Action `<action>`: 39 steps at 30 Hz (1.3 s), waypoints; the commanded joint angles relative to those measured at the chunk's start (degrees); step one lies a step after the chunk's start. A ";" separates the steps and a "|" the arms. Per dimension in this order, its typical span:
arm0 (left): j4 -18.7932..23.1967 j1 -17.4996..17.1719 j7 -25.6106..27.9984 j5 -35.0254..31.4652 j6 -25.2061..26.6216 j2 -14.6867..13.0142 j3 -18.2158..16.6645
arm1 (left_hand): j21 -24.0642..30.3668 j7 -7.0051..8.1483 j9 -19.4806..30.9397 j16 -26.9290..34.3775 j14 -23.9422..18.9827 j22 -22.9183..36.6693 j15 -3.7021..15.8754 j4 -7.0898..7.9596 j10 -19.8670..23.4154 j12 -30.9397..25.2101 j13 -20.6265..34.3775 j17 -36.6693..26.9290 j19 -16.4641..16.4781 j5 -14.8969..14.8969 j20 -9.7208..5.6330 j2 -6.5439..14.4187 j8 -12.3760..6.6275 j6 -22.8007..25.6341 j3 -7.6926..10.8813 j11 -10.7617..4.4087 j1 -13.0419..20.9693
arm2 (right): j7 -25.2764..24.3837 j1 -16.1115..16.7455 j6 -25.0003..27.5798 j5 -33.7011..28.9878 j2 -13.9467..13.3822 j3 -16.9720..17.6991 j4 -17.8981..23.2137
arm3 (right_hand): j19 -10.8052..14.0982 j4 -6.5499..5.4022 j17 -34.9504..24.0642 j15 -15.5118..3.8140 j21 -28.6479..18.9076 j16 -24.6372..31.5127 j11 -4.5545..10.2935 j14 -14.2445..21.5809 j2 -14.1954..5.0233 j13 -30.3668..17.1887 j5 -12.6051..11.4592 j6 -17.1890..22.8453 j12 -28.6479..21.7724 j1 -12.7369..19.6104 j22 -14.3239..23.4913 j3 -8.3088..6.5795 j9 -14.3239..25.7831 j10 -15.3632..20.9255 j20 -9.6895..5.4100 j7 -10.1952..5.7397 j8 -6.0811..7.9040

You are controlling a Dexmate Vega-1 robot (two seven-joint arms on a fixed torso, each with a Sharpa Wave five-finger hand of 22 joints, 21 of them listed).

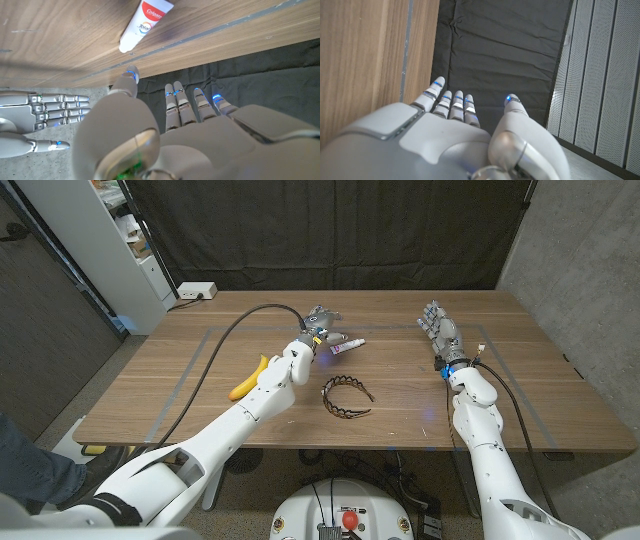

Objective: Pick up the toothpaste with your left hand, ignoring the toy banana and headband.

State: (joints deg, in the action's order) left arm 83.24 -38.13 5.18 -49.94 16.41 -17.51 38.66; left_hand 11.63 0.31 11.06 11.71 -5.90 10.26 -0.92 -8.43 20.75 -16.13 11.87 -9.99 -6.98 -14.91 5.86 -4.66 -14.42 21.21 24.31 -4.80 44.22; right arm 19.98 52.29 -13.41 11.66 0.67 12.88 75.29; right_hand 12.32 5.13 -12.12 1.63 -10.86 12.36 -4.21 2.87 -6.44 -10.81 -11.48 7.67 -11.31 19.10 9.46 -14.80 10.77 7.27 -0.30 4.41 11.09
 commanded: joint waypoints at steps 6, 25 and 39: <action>-2.09 1.14 -0.21 -0.43 1.16 1.18 1.93 | 0.13 -0.08 0.21 0.24 -0.89 0.29 0.17 0.05 0.74 -0.30 0.20 -0.14 0.12 -0.19 -0.05 -0.12 -0.17 0.66 -0.25 -0.29 0.76 | 0.98 -1.11 -0.47 0.11 -0.07 0.73 -1.73 | 0.28 0.30 -0.23 0.16 -0.07 -0.03 -0.08 0.62 0.52 -0.06 -0.26 0.58 0.02 0.10 0.27 -0.25 0.13 0.39 0.30 0.02 0.24; -4.25 1.74 -0.03 0.23 1.28 1.92 2.92 | 0.14 0.03 0.25 0.19 -1.31 0.30 0.24 0.18 1.71 -0.23 0.25 -0.14 0.22 -0.10 -0.04 -0.02 -0.12 1.65 -0.65 -0.41 0.94 | 1.75 -1.09 -0.05 0.11 -0.47 1.53 -2.18 | 0.29 0.37 -0.25 0.14 -0.07 -0.10 -0.12 0.57 0.51 -0.06 -0.26 0.62 0.06 0.04 0.27 -0.28 0.13 0.37 0.34 0.08 0.25; -6.65 2.89 0.26 0.94 1.02 2.70 3.63 | 0.13 0.27 0.27 0.14 -1.52 0.31 0.30 0.22 2.22 -0.13 0.29 -0.15 0.24 -0.09 -0.03 0.04 -0.02 2.16 -0.90 -0.65 1.10 | 2.00 -1.59 0.05 0.01 -0.61 2.12 -3.21 | 0.29 0.37 -0.28 0.18 -0.07 -0.10 -0.15 0.62 0.47 -0.07 -0.26 0.62 0.04 -0.03 0.27 -0.29 0.13 0.46 0.30 0.03 0.24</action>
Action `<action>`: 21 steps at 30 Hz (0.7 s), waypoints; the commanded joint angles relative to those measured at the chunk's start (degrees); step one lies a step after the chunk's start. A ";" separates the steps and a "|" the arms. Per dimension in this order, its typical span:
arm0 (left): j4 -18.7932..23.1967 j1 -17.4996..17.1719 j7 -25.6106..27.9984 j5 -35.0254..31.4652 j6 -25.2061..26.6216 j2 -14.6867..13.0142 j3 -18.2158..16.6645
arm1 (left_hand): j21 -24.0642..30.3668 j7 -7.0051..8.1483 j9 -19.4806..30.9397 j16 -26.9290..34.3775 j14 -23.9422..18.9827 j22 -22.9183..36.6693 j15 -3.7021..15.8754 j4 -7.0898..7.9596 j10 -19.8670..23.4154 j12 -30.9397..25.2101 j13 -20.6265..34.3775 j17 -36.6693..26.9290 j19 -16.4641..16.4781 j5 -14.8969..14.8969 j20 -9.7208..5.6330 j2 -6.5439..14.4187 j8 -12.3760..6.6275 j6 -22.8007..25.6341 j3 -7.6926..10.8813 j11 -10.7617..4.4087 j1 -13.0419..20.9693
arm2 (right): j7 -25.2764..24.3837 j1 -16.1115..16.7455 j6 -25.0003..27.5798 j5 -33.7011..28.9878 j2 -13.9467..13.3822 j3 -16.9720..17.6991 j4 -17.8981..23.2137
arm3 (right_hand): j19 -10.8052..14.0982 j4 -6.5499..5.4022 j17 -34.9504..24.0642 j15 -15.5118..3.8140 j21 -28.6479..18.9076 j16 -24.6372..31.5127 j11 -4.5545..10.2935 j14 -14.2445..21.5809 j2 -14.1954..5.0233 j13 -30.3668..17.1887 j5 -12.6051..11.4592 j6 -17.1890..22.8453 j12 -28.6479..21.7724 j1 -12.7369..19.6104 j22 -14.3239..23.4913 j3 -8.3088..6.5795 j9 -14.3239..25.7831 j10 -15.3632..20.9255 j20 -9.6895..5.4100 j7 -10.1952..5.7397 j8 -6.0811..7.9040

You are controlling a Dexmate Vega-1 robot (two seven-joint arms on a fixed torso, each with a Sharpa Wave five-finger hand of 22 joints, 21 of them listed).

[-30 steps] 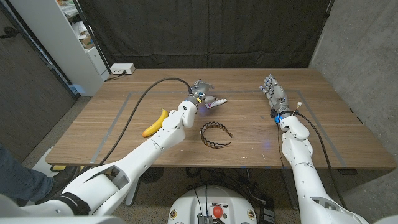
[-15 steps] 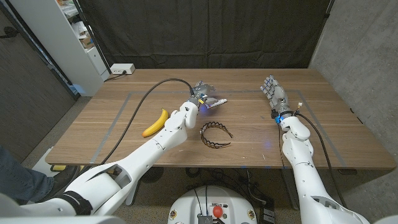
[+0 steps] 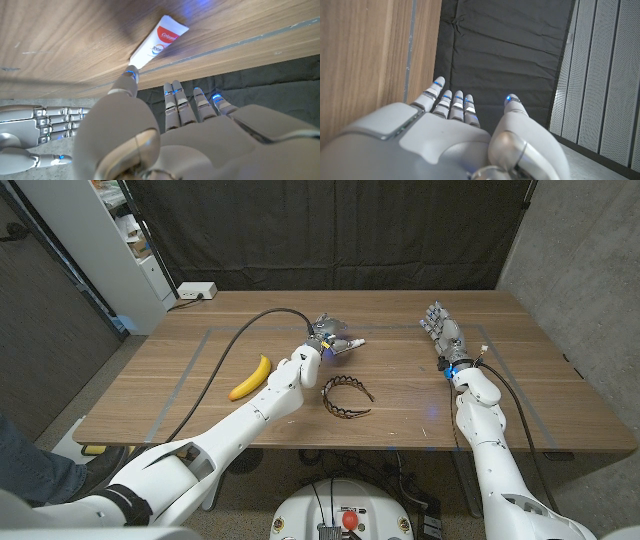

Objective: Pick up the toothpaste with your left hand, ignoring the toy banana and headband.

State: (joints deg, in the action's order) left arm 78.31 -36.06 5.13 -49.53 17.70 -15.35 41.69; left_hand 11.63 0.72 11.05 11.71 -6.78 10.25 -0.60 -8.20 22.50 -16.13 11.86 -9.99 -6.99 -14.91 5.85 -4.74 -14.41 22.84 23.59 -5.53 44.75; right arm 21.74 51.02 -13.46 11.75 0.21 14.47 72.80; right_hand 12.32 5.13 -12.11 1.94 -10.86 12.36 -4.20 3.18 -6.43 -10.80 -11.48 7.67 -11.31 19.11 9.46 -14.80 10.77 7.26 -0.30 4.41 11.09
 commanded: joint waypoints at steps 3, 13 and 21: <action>-2.38 1.01 0.37 0.94 -0.47 0.77 0.64 | 0.12 -0.12 0.29 0.14 -0.70 0.32 -0.05 0.00 0.42 -0.05 0.31 -0.15 0.24 -0.09 -0.01 0.13 -0.02 0.64 -0.23 0.02 0.61 | 0.23 -0.42 -0.01 -0.11 -0.12 0.66 -0.98 | 0.28 0.37 -0.29 -0.13 -0.06 -0.10 -0.13 0.33 0.47 -0.09 -0.26 0.62 0.04 -0.06 0.27 -0.29 0.13 0.48 0.32 0.00 0.24; -3.70 1.58 0.19 1.26 -0.30 0.95 1.10 | 0.12 -0.02 0.30 0.13 -0.85 0.32 0.01 0.00 0.66 0.00 0.34 -0.15 0.26 -0.11 0.06 0.18 0.04 0.86 -0.33 -0.28 0.73 | 0.50 -1.35 -0.54 -0.23 0.02 0.90 -2.47 | 0.28 0.36 -0.32 -0.11 -0.06 -0.07 -0.14 0.43 0.48 -0.09 -0.24 0.64 0.06 -0.15 0.27 -0.27 0.13 0.47 0.32 0.03 0.24; -4.29 1.71 0.38 1.77 -0.62 0.89 1.13 | 0.15 0.08 0.31 0.13 -0.97 0.32 0.05 0.00 0.93 0.01 0.37 -0.15 0.34 -0.12 0.07 0.21 0.09 1.03 -0.42 -0.20 0.83 | 0.60 -1.82 -0.63 -0.54 0.20 1.06 -3.42 | 0.28 0.40 -0.31 -0.11 -0.06 -0.10 -0.09 0.40 0.47 -0.09 -0.24 0.60 0.06 -0.13 0.27 -0.30 0.13 0.48 0.31 0.02 0.22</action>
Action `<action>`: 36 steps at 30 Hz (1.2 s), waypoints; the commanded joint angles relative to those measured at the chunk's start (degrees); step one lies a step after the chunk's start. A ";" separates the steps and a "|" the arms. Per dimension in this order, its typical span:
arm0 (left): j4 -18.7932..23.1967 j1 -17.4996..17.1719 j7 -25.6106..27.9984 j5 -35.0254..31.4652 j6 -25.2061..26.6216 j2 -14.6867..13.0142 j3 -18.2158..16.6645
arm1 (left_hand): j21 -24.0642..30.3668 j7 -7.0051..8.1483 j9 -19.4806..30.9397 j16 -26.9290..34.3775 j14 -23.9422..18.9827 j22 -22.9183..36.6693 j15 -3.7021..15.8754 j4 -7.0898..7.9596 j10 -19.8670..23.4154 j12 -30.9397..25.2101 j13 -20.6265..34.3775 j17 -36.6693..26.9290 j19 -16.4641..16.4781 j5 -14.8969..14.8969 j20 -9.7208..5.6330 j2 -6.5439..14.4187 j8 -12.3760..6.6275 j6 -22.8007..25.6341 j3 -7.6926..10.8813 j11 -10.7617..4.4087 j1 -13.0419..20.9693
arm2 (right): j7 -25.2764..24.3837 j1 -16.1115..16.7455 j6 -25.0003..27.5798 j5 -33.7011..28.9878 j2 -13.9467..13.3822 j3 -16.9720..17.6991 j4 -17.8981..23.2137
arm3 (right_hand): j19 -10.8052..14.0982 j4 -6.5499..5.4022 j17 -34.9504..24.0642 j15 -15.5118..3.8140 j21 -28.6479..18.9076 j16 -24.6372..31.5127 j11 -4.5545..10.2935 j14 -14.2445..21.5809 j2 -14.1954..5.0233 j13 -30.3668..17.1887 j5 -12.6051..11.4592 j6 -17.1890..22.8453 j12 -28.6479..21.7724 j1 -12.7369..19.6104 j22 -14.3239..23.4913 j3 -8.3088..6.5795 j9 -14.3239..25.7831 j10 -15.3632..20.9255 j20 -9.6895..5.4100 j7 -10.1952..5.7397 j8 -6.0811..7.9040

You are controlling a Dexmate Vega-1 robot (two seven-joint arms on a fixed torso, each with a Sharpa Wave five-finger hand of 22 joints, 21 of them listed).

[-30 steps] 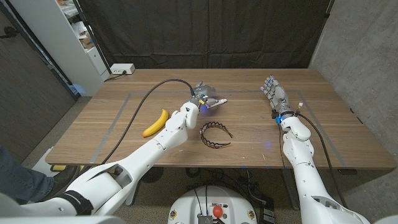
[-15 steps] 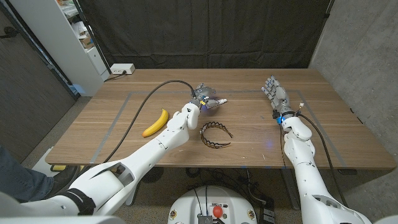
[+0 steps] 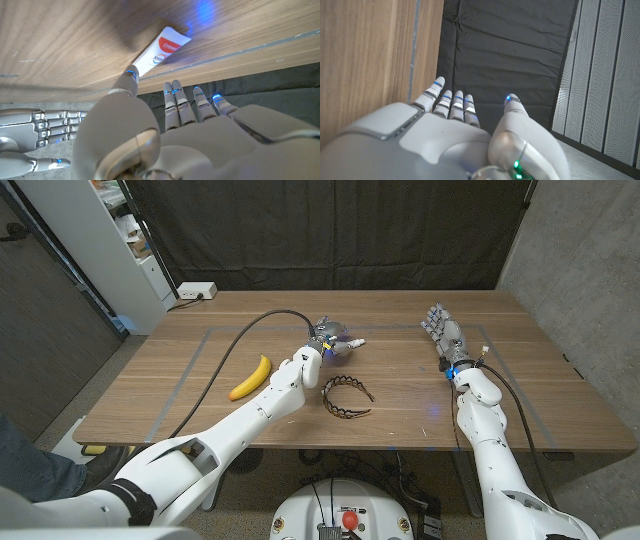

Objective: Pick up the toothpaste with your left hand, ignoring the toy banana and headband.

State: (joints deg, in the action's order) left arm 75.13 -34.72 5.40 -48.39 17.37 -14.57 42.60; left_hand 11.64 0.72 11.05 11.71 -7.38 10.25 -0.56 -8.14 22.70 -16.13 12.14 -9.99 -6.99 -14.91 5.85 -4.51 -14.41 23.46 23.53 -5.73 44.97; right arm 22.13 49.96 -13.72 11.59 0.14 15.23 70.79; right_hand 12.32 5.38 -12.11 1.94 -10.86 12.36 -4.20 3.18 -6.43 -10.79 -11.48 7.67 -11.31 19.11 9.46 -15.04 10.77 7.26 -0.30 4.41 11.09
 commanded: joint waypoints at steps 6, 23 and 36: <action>-1.63 0.65 -0.26 0.54 0.04 0.20 0.59 | 0.15 0.08 0.32 0.13 -0.50 0.33 0.11 -0.05 1.07 -0.01 0.12 -0.15 0.38 -0.12 0.07 0.03 0.07 0.76 -0.44 -0.18 0.69 | 0.43 -1.07 -0.65 -0.49 0.44 0.38 -1.88 | 0.25 0.19 -0.31 -0.15 -0.05 -0.12 -0.16 0.41 0.47 -0.10 -0.24 0.58 0.06 -0.11 0.27 -0.07 0.13 0.48 0.30 0.04 0.21; -3.36 1.14 -0.05 1.20 -0.09 0.91 1.10 | 0.30 0.51 0.36 0.23 -1.21 0.33 0.47 -0.07 2.49 -0.19 0.27 -0.14 0.85 -0.14 0.28 0.24 -0.29 2.69 -0.67 -0.55 1.12 | 0.66 -1.44 -0.95 -0.68 0.56 0.89 -2.65 | 0.25 0.23 -0.33 -0.16 -0.06 -0.11 -0.15 0.52 0.48 -0.10 -0.24 0.65 0.07 -0.18 0.27 -0.08 0.13 0.50 0.32 -0.03 0.24; -4.37 1.47 0.35 1.19 0.39 1.38 1.65 | 0.48 0.82 0.40 0.37 -1.98 0.33 0.81 -0.19 3.78 -0.40 0.39 -0.12 1.49 -0.14 0.57 0.54 -0.52 4.05 -0.72 -0.99 1.74 | 0.96 -1.85 -1.05 -0.72 0.50 1.12 -3.32 | 0.23 0.27 -0.34 -0.15 -0.05 -0.15 -0.17 0.47 0.49 -0.10 -0.24 0.62 0.10 -0.22 0.27 -0.10 0.13 0.46 0.29 -0.01 0.22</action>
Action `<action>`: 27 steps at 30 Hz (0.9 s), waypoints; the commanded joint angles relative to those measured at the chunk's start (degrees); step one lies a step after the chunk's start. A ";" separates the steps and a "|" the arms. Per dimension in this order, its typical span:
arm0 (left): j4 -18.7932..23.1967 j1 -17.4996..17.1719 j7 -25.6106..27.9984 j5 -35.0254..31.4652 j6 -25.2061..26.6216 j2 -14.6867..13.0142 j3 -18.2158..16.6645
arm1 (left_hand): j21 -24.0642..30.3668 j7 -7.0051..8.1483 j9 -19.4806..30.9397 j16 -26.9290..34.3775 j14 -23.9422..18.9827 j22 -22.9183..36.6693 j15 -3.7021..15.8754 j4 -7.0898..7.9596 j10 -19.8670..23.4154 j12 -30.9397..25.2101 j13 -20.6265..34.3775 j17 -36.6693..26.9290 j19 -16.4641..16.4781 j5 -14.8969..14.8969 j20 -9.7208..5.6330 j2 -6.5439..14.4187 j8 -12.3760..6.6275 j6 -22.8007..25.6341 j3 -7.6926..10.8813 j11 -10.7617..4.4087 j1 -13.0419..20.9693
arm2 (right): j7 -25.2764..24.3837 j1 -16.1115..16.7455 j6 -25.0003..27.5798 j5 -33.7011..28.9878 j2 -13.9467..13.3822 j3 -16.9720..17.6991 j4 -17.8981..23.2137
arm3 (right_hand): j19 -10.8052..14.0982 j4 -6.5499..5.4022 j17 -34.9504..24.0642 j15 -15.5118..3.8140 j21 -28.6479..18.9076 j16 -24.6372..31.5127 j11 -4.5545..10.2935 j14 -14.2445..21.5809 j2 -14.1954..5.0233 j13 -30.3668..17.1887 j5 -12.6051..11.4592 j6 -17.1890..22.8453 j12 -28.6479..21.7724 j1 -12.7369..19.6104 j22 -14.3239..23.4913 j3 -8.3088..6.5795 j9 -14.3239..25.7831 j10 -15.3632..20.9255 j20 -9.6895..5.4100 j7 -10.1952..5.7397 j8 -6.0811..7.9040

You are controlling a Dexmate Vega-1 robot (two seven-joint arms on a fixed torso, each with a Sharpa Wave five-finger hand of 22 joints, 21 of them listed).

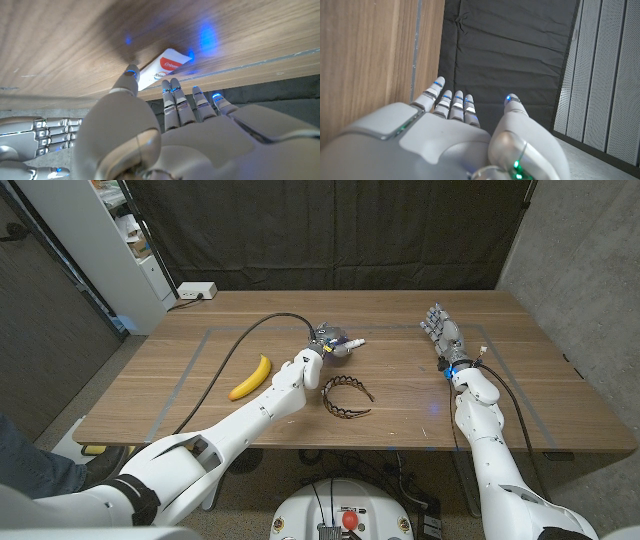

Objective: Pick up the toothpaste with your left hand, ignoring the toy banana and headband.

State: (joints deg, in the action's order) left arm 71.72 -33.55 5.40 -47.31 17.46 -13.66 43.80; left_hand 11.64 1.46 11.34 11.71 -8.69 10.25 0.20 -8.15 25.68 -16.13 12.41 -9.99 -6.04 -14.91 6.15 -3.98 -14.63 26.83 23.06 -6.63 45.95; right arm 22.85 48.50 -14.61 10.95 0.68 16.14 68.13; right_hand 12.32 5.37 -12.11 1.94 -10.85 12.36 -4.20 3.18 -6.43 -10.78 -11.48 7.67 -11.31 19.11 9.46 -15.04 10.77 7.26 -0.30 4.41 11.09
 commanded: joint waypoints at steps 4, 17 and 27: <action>-1.50 0.47 0.57 0.11 0.46 0.80 0.69 | 0.49 0.15 0.12 0.42 -0.94 0.33 0.26 -0.26 1.15 -0.44 0.15 -0.12 0.65 -0.15 0.31 0.19 -0.39 1.17 -0.18 -0.25 1.10 | 0.44 -0.61 -0.17 -0.07 -0.13 0.34 -1.03 | 0.23 0.27 -0.35 -0.18 -0.05 -0.16 -0.15 0.45 0.48 -0.11 -0.23 0.67 0.09 -0.25 0.27 -0.11 0.13 0.48 0.30 -0.05 0.24; -2.16 0.82 1.38 -0.67 1.83 1.43 1.53 | 0.78 2.01 0.23 0.70 -3.46 0.28 1.34 -1.53 5.31 -1.08 0.42 -0.03 2.39 0.19 0.30 2.66 -1.40 5.76 1.47 -2.00 6.52 | 1.01 -1.12 -0.22 -0.10 -0.29 0.72 -1.81 | 0.24 0.32 -0.36 -0.15 -0.06 -0.19 -0.10 0.44 0.50 -0.11 -0.24 0.64 0.10 -0.28 0.27 -0.12 0.13 0.50 0.29 0.00 0.22; -2.25 0.67 2.56 -0.75 2.21 1.58 1.55 | 0.95 3.43 0.30 0.92 -5.94 0.24 2.24 -1.83 9.02 -1.60 0.63 0.05 3.90 1.43 0.26 3.62 -2.18 9.21 2.24 -2.37 10.42 | 1.17 -1.35 -0.33 -0.17 -0.20 0.93 -2.21 | 0.23 0.34 -0.37 -0.18 -0.05 -0.20 -0.16 0.46 0.48 -0.11 -0.25 0.60 0.11 -0.30 0.27 -0.14 0.13 0.47 0.32 -0.02 0.20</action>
State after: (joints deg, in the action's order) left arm 69.77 -32.86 7.00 -47.78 18.98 -12.32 45.10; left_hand 12.30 4.61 11.32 12.11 -13.68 10.25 2.15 -9.95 33.71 -17.41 12.86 -9.85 -2.69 -13.76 6.27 -0.50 -16.13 35.15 24.90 -9.09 55.37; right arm 23.79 47.45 -14.82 10.87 0.47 16.82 66.43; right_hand 12.32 5.37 -12.40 1.94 -10.86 12.36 -4.20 3.18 -6.12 -10.77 -11.48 7.67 -11.31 18.80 9.46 -15.04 10.77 7.26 -0.30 4.41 11.09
